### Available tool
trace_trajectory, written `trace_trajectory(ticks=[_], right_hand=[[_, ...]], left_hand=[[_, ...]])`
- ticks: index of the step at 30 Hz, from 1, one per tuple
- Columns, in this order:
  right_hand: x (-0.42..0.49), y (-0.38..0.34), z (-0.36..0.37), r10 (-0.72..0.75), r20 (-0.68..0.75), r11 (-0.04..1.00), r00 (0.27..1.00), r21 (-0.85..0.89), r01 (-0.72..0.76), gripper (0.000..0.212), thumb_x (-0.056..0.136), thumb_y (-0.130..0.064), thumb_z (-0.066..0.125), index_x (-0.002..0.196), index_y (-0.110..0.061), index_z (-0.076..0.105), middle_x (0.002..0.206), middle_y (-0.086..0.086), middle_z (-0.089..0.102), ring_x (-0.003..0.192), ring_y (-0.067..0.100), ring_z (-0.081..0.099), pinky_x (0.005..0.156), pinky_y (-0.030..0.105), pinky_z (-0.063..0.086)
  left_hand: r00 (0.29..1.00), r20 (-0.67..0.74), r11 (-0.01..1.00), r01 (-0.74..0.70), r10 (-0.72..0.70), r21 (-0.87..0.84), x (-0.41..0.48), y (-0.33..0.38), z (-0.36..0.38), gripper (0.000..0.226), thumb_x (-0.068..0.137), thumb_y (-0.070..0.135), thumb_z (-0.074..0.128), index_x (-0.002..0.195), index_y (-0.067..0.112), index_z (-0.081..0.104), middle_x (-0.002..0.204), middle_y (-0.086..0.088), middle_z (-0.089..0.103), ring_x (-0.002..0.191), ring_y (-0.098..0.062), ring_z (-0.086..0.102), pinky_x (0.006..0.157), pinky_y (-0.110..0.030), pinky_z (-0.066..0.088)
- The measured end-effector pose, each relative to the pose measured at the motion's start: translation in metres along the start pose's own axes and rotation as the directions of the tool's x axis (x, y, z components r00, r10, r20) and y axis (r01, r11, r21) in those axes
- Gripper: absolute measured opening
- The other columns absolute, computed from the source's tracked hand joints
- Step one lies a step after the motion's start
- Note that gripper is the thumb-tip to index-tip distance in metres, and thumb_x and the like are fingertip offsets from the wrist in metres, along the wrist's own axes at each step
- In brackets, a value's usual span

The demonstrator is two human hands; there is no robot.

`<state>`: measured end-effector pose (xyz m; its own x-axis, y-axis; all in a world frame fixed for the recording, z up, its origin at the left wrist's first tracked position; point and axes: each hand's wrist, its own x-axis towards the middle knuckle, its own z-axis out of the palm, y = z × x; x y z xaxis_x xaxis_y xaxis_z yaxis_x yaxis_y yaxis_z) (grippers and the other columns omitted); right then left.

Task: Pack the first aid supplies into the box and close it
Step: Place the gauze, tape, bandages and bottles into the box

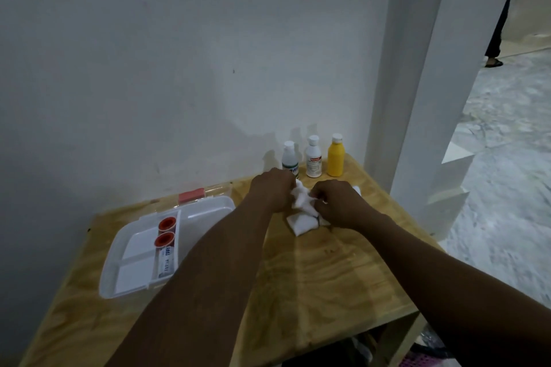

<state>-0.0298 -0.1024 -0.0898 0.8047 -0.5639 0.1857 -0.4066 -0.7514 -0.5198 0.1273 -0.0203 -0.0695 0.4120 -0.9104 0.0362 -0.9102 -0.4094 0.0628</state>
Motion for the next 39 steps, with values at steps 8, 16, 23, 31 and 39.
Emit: trace_trajectory(ticks=[8, 16, 23, 31, 39], right_hand=[[0.001, -0.001, -0.019, 0.217, -0.083, 0.931, 0.973, 0.317, -0.181, 0.008, 0.088, -0.016, 0.062, 0.092, -0.013, 0.068, 0.081, -0.003, 0.063, 0.079, 0.015, 0.056, 0.067, 0.024, 0.041], [-0.005, -0.036, -0.042, 0.382, 0.107, 0.519, 0.918, 0.797, -0.308, 0.012, 0.093, -0.011, 0.061, 0.081, -0.008, 0.062, 0.092, 0.013, 0.064, 0.09, 0.031, 0.072, 0.065, 0.036, 0.053], [-0.006, -0.113, -0.033, 0.186, 0.137, 0.691, 0.973, 0.686, -0.229, 0.009, 0.093, -0.016, 0.062, 0.096, -0.007, 0.065, 0.091, 0.011, 0.065, 0.081, 0.025, 0.073, 0.06, 0.033, 0.054], [-0.028, -0.244, 0.035, -0.317, 0.047, 0.938, 0.947, 0.166, 0.305, 0.017, 0.09, -0.022, 0.059, 0.101, -0.012, 0.068, 0.1, 0.005, 0.07, 0.091, 0.024, 0.064, 0.077, 0.034, 0.051], [-0.059, -0.281, 0.083, -0.512, 0.165, 0.805, 0.843, -0.25, 0.538, 0.027, 0.09, -0.023, 0.052, 0.112, -0.017, 0.066, 0.11, 0.007, 0.064, 0.1, 0.028, 0.057, 0.081, 0.038, 0.047]], left_hand=[[0.983, -0.142, 0.976, 0.085, -0.115, -0.201, -0.002, -0.009, -0.015, 0.033, 0.088, 0.023, 0.062, 0.12, 0.023, 0.07, 0.121, -0.006, 0.068, 0.107, -0.03, 0.065, 0.081, -0.035, 0.05], [0.939, -0.262, 0.906, 0.099, -0.222, -0.412, -0.028, -0.041, -0.074, 0.026, 0.086, 0.021, 0.069, 0.109, 0.014, 0.076, 0.114, -0.008, 0.073, 0.105, -0.027, 0.067, 0.082, -0.026, 0.045], [0.897, -0.328, 0.91, 0.16, -0.296, -0.382, -0.1, -0.103, -0.119, 0.021, 0.084, 0.018, 0.07, 0.103, 0.015, 0.078, 0.107, -0.006, 0.075, 0.098, -0.024, 0.067, 0.084, -0.03, 0.051], [0.851, -0.316, 0.895, 0.328, -0.419, -0.301, -0.209, -0.202, -0.127, 0.019, 0.084, 0.019, 0.073, 0.102, 0.017, 0.077, 0.089, 0.0, 0.069, 0.091, -0.022, 0.067, 0.079, -0.03, 0.048], [0.857, -0.315, 0.886, 0.287, -0.407, -0.364, -0.247, -0.22, -0.105, 0.016, 0.085, 0.017, 0.075, 0.101, 0.018, 0.079, 0.091, 0.002, 0.072, 0.086, -0.013, 0.065, 0.075, -0.023, 0.045]])
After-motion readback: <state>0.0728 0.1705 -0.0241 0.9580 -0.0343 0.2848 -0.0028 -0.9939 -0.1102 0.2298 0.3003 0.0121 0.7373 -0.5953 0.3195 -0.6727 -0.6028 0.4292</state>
